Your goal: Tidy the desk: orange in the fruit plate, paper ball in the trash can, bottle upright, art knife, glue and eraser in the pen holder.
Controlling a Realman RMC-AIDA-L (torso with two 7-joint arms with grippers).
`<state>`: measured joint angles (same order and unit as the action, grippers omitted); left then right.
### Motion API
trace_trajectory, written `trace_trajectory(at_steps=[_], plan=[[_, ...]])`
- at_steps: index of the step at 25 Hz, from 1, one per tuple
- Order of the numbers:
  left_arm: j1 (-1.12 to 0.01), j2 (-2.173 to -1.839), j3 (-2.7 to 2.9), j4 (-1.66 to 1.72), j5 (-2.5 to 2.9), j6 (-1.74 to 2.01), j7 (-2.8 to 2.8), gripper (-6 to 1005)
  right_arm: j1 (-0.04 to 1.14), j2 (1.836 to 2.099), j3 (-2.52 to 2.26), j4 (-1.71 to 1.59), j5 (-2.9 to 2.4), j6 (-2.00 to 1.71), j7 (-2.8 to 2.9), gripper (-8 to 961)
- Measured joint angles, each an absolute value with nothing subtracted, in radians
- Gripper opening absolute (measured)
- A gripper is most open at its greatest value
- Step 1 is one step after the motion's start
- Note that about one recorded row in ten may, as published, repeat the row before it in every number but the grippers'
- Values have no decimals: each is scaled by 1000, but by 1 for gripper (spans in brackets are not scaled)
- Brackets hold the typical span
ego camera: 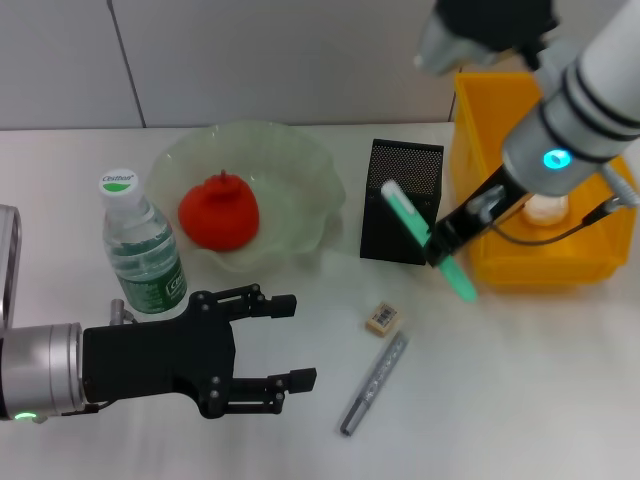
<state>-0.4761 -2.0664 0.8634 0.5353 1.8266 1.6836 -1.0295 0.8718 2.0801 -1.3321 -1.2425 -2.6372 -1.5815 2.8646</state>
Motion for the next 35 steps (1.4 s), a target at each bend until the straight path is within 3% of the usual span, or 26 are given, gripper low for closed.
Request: trace_trajectory(at_steps=[6, 13, 23, 35], plan=[[-471, -2066, 860, 535, 1819, 1679, -1035, 810, 696, 2080, -1166, -1431, -2359, -1518, 2679, 181], [-457, -2067, 857, 534, 1793, 1678, -1026, 810, 540, 2080, -996, -1286, -1991, -1363, 2274, 181], [-448, -2070, 858, 533, 1781, 1684, -1012, 810, 563, 2077, -836, -833, -1672, -1264, 1611, 180], [-446, -2069, 859, 529, 1781, 1687, -997, 810, 656, 2080, -844, -575, -1600, -1115, 1351, 181]])
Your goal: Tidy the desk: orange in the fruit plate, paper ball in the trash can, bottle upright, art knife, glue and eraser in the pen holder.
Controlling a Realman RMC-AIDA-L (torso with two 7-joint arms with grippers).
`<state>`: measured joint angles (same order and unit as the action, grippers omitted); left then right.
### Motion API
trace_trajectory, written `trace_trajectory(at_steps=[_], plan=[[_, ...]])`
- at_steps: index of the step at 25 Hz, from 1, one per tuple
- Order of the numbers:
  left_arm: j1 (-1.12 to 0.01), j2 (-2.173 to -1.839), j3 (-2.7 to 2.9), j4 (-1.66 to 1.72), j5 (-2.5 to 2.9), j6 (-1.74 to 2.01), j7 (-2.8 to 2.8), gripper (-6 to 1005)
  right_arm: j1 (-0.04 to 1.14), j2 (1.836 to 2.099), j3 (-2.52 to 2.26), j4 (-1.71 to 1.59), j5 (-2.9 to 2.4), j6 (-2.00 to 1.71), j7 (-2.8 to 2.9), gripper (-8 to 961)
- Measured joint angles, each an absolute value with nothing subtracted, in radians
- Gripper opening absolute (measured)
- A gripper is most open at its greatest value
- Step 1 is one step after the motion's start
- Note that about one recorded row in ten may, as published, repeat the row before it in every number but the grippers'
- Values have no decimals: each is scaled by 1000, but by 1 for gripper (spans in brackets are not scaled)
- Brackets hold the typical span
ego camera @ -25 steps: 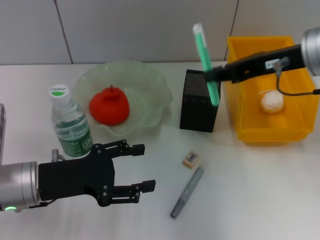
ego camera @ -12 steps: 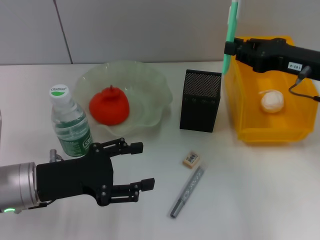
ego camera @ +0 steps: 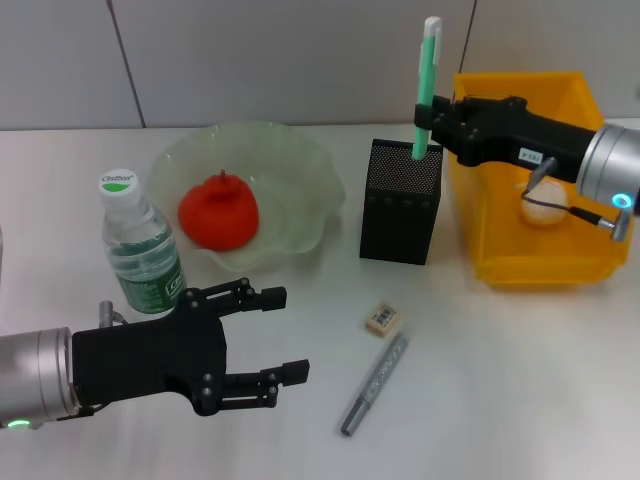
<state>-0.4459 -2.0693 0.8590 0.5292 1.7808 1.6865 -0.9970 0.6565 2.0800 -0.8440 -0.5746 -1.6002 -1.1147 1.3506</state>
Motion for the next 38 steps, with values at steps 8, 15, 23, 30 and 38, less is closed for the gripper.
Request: trace_trajectory(at_steps=[8, 15, 23, 30, 38], plan=[[-447, -2067, 859, 519, 1780, 1687, -986, 810, 721, 2082, -844, -458, -1595, -1008, 1272, 181], [-448, -2066, 859, 519, 1779, 1688, -986, 810, 717, 2082, -841, -452, -1594, -1003, 1275, 180], [-447, -2065, 859, 520, 1779, 1688, -986, 810, 715, 2083, -837, -451, -1594, -1003, 1276, 200], [-446, -2065, 858, 521, 1779, 1687, -986, 810, 714, 2083, -836, -451, -1594, -1012, 1278, 429], [-446, -2065, 857, 520, 1779, 1683, -977, 810, 681, 2079, -833, -463, -1431, -1070, 1277, 771]])
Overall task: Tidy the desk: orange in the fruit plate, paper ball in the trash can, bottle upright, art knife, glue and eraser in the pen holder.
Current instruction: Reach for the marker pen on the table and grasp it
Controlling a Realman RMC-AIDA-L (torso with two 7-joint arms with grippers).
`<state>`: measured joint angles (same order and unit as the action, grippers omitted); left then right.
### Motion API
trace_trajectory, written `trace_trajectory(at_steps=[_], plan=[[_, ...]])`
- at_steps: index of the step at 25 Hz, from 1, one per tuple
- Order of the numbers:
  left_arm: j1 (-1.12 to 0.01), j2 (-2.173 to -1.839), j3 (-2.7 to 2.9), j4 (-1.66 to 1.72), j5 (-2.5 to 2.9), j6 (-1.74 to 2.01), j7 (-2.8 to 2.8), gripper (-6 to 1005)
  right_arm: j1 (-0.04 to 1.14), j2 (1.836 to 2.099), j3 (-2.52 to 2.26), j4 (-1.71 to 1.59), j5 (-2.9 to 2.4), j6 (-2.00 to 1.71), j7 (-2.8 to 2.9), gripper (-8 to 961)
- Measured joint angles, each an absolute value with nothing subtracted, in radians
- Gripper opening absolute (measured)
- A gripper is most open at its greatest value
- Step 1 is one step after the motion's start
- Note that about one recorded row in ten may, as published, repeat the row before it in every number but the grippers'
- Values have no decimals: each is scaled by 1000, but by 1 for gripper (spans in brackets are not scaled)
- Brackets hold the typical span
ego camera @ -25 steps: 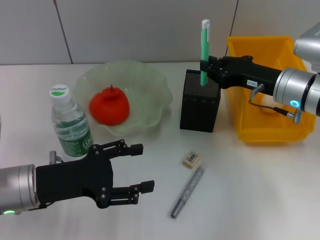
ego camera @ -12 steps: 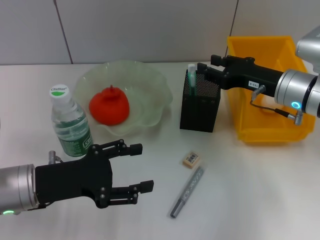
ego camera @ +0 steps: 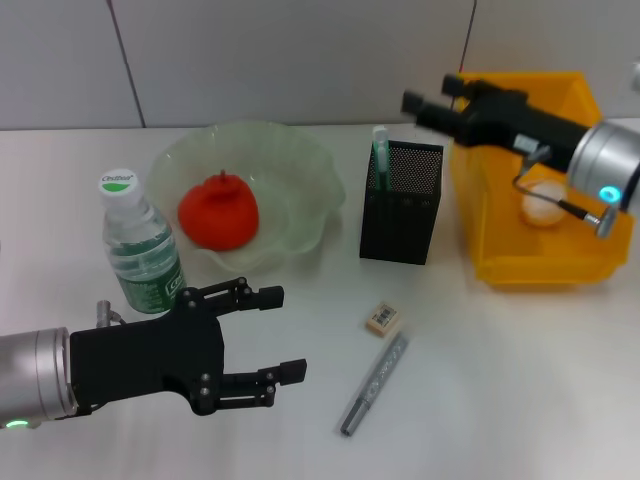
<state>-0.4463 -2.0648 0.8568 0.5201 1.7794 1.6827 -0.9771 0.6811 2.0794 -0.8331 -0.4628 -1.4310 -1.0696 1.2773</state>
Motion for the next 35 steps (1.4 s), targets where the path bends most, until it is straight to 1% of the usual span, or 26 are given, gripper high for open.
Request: trace_trajectory(at_steps=[2, 3, 4, 5, 6, 7, 8, 11, 12, 13, 14, 15, 18, 19, 20, 22, 26, 27, 29, 30, 32, 33, 35], plan=[[-446, -2065, 855, 519, 1779, 1680, -976, 810, 637, 2068, -832, -486, -1318, -1204, 1274, 771], [-446, -2065, 852, 518, 1779, 1677, -976, 810, 637, 2068, -832, -486, -1318, -1204, 1274, 771], [-445, -2065, 848, 515, 1778, 1673, -975, 810, 596, 2056, -831, -509, -1286, -1349, 1279, 771], [-444, -2066, 843, 512, 1777, 1670, -975, 810, 596, 2056, -831, -509, -1286, -1349, 1279, 771], [-443, -2066, 837, 509, 1776, 1667, -975, 810, 575, 2049, -831, -518, -1281, -1406, 1286, 771], [-442, -2066, 834, 506, 1775, 1666, -975, 810, 535, 2023, -832, -531, -1286, -1542, 1316, 772], [-441, -2065, 830, 504, 1775, 1666, -974, 810, 535, 2023, -832, -531, -1286, -1542, 1316, 772], [-439, -2065, 829, 504, 1774, 1663, -976, 810, 485, 1972, -832, -538, -1335, -1696, 1353, 772], [-438, -2065, 829, 504, 1774, 1663, -978, 810, 463, 1947, -832, -541, -1378, -1761, 1360, 772], [-438, -2065, 828, 505, 1774, 1660, -981, 810, 463, 1947, -832, -541, -1378, -1761, 1360, 772], [-438, -2065, 828, 505, 1774, 1658, -982, 810, 441, 1926, -826, -555, -1440, -1806, 1360, 772], [-438, -2065, 825, 505, 1774, 1649, -985, 810, 431, 1920, -817, -567, -1474, -1817, 1361, 772], [-438, -2065, 824, 507, 1773, 1637, -995, 810, 416, 1919, -790, -593, -1548, -1824, 1360, 772], [-439, -2065, 824, 509, 1773, 1633, -1002, 810, 405, 1926, -756, -619, -1608, -1823, 1360, 772], [-441, -2065, 825, 511, 1773, 1627, -1010, 810, 405, 1926, -756, -619, -1608, -1823, 1360, 772], [-444, -2065, 825, 512, 1773, 1623, -1023, 810, 403, 1934, -740, -644, -1641, -1814, 1369, 773], [-442, -2065, 824, 509, 1773, 1621, -1025, 810, 427, 1940, -748, -705, -1660, -1791, 1473, 773], [-438, -2065, 824, 507, 1774, 1621, -1017, 810, 467, 1946, -755, -802, -1725, -1771, 1612, 773], [-436, -2065, 826, 506, 1775, 1621, -1013, 810, 491, 1949, -756, -847, -1770, -1767, 1680, 772], [-433, -2064, 830, 504, 1778, 1621, -1007, 810, 565, 1951, -756, -936, -1901, -1765, 1829, 772], [-429, -2065, 832, 504, 1779, 1622, -1000, 810, 650, 1951, -757, -987, -2043, -1767, 1963, 771], [-429, -2065, 832, 504, 1779, 1622, -1000, 810, 650, 1951, -757, -987, -2043, -1767, 1963, 771], [-424, -2065, 833, 504, 1781, 1626, -989, 810, 753, 1950, -766, -1000, -2186, -1769, 2077, 771]])
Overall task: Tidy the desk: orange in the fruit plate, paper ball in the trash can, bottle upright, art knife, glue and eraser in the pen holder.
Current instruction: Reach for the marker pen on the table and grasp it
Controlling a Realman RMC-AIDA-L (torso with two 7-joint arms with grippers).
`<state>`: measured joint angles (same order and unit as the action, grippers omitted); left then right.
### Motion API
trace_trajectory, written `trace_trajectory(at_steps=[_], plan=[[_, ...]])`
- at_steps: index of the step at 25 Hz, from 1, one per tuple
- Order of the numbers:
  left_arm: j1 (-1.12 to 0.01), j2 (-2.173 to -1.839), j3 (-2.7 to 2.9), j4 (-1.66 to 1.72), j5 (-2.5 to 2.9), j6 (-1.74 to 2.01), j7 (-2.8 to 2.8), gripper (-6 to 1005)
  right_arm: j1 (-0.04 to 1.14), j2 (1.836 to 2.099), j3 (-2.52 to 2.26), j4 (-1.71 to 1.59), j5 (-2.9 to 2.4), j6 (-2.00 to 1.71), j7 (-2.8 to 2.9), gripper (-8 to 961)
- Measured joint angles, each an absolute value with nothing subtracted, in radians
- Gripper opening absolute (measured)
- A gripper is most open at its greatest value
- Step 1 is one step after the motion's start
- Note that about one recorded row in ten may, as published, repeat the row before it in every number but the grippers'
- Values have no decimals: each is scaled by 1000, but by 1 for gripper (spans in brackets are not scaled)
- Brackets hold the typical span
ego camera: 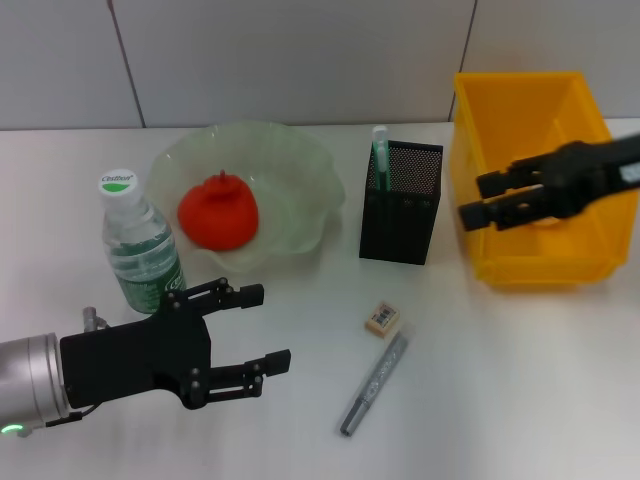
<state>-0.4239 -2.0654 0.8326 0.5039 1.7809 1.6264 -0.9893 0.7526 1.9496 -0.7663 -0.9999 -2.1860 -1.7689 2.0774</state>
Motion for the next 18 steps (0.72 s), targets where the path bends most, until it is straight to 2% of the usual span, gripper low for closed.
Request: trace_trajectory(at_steps=[2, 3, 5, 6, 7, 8, 9, 10, 11, 12, 13, 14, 18], plan=[[-423, -2066, 834, 504, 1787, 1626, -986, 810, 876, 1948, -820, -974, -2316, -1770, 2162, 771], [-423, -2066, 834, 504, 1787, 1626, -986, 810, 876, 1948, -820, -974, -2316, -1770, 2162, 771], [-422, -2066, 840, 504, 1793, 1623, -985, 810, 949, 1954, -888, -950, -2388, -1760, 2207, 770], [-423, -2066, 846, 504, 1796, 1620, -985, 810, 978, 1962, -920, -938, -2416, -1753, 2224, 770], [-423, -2066, 858, 504, 1797, 1608, -985, 810, 1037, 1987, -979, -906, -2491, -1721, 2259, 770], [-423, -2066, 858, 504, 1797, 1608, -985, 810, 1037, 1987, -979, -906, -2491, -1721, 2259, 770], [-422, -2066, 860, 504, 1798, 1603, -985, 810, 1083, 2012, -1007, -867, -2556, -1685, 2279, 770], [-421, -2066, 860, 504, 1799, 1600, -985, 810, 1083, 2012, -1007, -867, -2556, -1685, 2279, 770], [-421, -2066, 860, 505, 1802, 1597, -985, 810, 1112, 2027, -1019, -834, -2601, -1656, 2290, 770], [-420, -2066, 861, 505, 1806, 1595, -985, 810, 1161, 2053, -1028, -763, -2670, -1605, 2301, 770], [-420, -2066, 861, 505, 1806, 1595, -985, 810, 1161, 2053, -1028, -763, -2670, -1605, 2301, 770], [-420, -2066, 860, 505, 1807, 1594, -985, 810, 1200, 2074, -1035, -697, -2718, -1549, 2307, 770], [-420, -2065, 861, 505, 1828, 1579, -989, 810, 1236, 2085, -1092, -606, -2735, -1460, 2329, 770]])
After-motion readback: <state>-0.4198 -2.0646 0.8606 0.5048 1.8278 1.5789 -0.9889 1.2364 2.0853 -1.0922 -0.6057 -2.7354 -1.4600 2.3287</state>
